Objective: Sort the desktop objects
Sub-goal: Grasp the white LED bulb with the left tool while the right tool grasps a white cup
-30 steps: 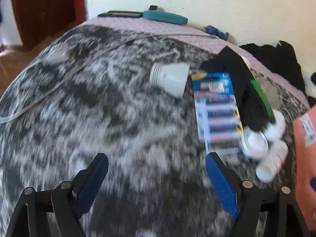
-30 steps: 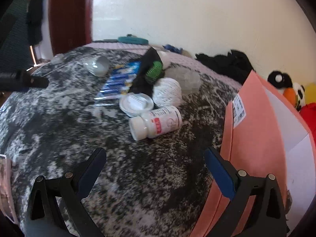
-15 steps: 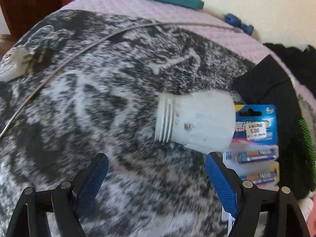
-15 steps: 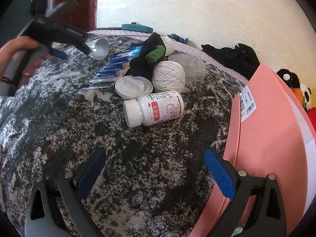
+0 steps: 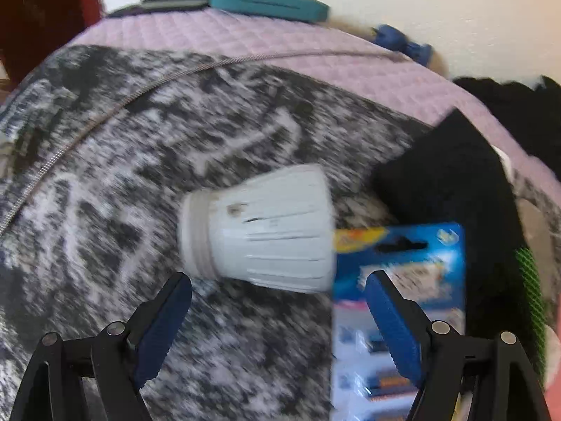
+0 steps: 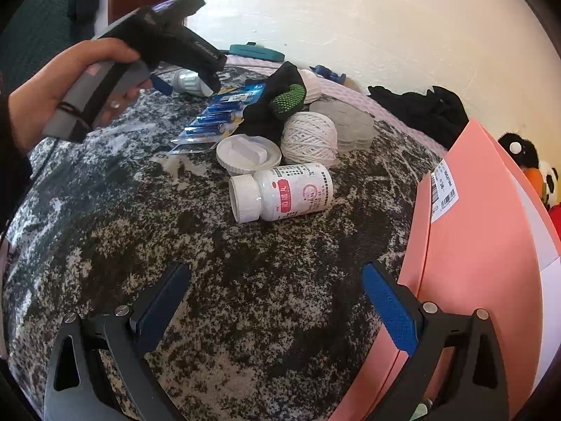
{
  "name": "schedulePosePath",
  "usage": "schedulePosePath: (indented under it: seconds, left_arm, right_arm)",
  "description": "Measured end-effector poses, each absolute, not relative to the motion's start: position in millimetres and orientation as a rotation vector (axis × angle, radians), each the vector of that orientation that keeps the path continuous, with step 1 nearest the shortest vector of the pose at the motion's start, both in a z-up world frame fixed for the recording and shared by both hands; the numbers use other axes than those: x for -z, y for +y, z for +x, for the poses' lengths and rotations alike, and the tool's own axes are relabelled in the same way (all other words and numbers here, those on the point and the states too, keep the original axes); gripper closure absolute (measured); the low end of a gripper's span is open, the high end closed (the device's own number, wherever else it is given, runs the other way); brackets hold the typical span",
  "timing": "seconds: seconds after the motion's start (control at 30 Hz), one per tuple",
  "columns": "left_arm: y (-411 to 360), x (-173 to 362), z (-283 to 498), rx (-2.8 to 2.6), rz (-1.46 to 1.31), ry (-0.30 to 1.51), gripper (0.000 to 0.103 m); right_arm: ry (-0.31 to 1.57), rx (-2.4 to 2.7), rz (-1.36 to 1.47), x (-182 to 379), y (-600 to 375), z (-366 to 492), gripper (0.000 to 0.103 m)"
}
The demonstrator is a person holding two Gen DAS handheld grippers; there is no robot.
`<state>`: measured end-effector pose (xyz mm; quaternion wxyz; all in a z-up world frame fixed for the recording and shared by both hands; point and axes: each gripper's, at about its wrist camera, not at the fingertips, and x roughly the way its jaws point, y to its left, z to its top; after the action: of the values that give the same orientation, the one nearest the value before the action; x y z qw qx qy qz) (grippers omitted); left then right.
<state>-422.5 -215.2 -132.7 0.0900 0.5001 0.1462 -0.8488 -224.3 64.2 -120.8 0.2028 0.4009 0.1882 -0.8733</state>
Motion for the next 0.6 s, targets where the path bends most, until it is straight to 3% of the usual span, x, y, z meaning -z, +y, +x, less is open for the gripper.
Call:
schedulePosePath:
  seconds: [0.03,0.07,0.33,0.6]
  left_arm:
    - [-216.4,133.8,-423.7,2.525,1.481,0.443,0.041]
    - [-217.6,136.6,-425.2,2.521,1.487,0.452,0.042]
    - [-213.5,128.4,-408.5,2.542,1.462,0.448,0.042]
    - [-207.2,93.2,-323.5,2.540,1.451,0.439,0.042]
  right_arm:
    - [0.526,2.434,1.117,120.6,64.5,-223.8,0.002]
    - [0.527,2.432,1.115,120.6,64.6,-223.4,0.002]
    - [0.515,2.436,1.107,119.8,66.2,-224.6,0.003]
    - [0.493,2.442,1.117,118.5,65.4,-225.4,0.002]
